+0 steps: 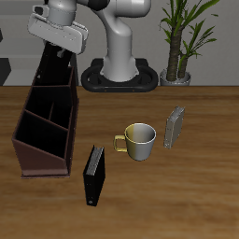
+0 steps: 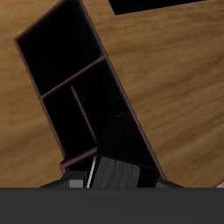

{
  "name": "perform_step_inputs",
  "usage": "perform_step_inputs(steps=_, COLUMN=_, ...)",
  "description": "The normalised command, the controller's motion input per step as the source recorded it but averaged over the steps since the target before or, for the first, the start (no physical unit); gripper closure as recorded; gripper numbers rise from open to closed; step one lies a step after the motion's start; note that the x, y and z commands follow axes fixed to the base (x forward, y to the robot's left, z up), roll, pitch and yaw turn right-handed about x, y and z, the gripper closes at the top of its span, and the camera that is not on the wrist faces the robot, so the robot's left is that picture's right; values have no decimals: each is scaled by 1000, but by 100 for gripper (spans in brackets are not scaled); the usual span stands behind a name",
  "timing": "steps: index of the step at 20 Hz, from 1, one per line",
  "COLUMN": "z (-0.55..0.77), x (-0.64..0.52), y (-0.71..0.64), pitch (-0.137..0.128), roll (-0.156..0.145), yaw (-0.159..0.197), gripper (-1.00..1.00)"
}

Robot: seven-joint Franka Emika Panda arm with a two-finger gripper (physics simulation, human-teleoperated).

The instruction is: Place the left black book into the right desk caddy's right compartment

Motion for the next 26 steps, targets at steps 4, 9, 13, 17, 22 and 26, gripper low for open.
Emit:
perform_step_inputs(steps=4, z=-45, x=-158, y=-127, pitch=-16, roll=-31, yaw=-1, gripper=100)
perform_step_inputs(steps=9, z=-11, x=-316, y=-59, pitch=-13, roll=-12, yaw=13, gripper=100)
perform_step_inputs(steps=13, z=49, x=-215, y=-121, pitch=-34, roll=-10, yaw=-9, gripper=100)
perform_step_inputs(steps=17, z=-62, x=-50, y=-50, pitch=5, roll=-13, yaw=-4, gripper=100)
perform_step_inputs(steps=22, z=-55, x=16, y=-37, pitch=17, roll=-11, yaw=-2, gripper=100)
perform_step_inputs(steps=26, z=-69, x=-57, y=27, pitch=12, roll=-3, yaw=-2, gripper=100)
